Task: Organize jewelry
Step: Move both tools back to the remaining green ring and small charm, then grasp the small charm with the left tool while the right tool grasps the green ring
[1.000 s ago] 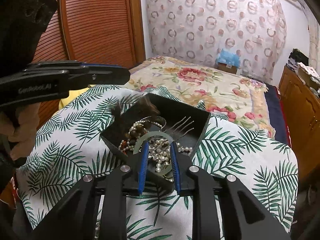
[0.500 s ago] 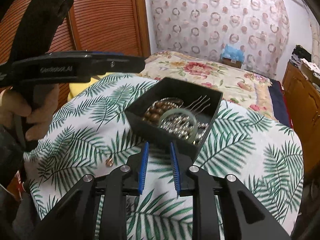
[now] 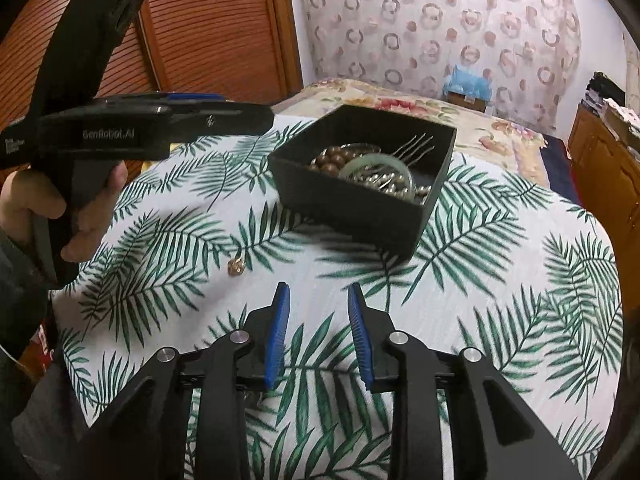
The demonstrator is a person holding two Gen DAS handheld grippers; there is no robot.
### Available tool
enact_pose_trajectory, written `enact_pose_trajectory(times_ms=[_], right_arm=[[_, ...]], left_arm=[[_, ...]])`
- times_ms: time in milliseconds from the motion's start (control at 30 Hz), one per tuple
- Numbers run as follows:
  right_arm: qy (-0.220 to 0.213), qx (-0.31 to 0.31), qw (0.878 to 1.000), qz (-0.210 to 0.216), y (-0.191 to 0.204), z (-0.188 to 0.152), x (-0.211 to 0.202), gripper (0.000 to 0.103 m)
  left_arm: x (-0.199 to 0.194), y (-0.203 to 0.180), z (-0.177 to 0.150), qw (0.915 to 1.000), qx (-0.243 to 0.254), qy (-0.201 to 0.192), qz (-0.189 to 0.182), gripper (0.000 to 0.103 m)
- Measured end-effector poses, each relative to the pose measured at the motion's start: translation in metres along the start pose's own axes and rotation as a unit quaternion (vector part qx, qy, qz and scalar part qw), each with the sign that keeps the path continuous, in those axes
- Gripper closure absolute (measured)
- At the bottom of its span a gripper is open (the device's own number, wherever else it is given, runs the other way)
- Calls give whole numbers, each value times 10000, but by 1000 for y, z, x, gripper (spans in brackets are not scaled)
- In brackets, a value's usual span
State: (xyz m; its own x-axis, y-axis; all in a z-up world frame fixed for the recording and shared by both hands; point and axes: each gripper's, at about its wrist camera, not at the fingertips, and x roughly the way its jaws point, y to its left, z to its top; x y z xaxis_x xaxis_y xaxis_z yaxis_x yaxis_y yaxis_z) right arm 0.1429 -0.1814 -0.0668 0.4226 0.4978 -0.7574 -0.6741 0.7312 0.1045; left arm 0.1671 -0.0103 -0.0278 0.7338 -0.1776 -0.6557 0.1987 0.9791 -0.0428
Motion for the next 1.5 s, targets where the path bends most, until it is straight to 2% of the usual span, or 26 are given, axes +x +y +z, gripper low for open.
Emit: enact_pose_trajectory(times_ms=[133,400,533,600,700,733,767,833,933,1000,1033,1133,1167,1200,1233,1267,1367,1500], right_arm=[[121,-52,9999,91,8,-8,2,71],[396,-247,9986,236,26,-20,9,71],[521,-411,9977,121,32,-24,15,71],[515,-568,9970,-45,36,-26,16,71],[531,-645,9965,-44,37,-26,16,71],[529,-694,9962,-74,37,-25,16,74],[517,-755,9957,-148,37,-25,16,88],[515,-805,9953,-183,37,-24,16,90],[451,-741,9958,-280,30,-23,13,90],[376,-675,9965,-312,25,-21,8,90],[320,-635,9969,-343,22,-18,6,90],[170,-531,9977,-389,14,-12,-3,90],[137,-515,9977,-413,12,-10,-5,90],[109,-504,9977,-432,10,-8,-7,90],[68,-489,9978,-453,8,-6,-9,90],[37,-481,9978,-460,6,-5,-11,90],[-59,-455,9979,-465,3,0,-16,90],[-171,-465,9977,-472,2,7,-20,90]], left_arm=[[1,4,-18,9999,-43,134,65,12],[4,12,-54,9986,-132,514,-52,12],[8,10,-68,9974,-105,711,-98,12],[8,6,-73,9971,-46,747,-135,13],[7,0,-76,9969,48,762,-172,13],[7,-2,-77,9968,89,765,-201,13],[8,-4,-76,9967,115,768,-214,13],[8,-9,-76,9966,156,774,-231,13],[9,-13,-76,9957,211,802,-421,28],[12,-18,-76,9949,317,841,-468,43],[13,-20,-76,9944,350,866,-485,46],[17,-25,-76,9936,413,916,-526,64],[19,-26,-76,9933,431,930,-528,73],[20,-27,-77,9932,434,942,-534,86],[21,-27,-78,9931,416,957,-545,91],[20,-26,-78,9935,373,922,-546,91],[17,-24,-76,9943,261,831,-609,99],[15,-19,-72,9949,139,786,-618,99]])
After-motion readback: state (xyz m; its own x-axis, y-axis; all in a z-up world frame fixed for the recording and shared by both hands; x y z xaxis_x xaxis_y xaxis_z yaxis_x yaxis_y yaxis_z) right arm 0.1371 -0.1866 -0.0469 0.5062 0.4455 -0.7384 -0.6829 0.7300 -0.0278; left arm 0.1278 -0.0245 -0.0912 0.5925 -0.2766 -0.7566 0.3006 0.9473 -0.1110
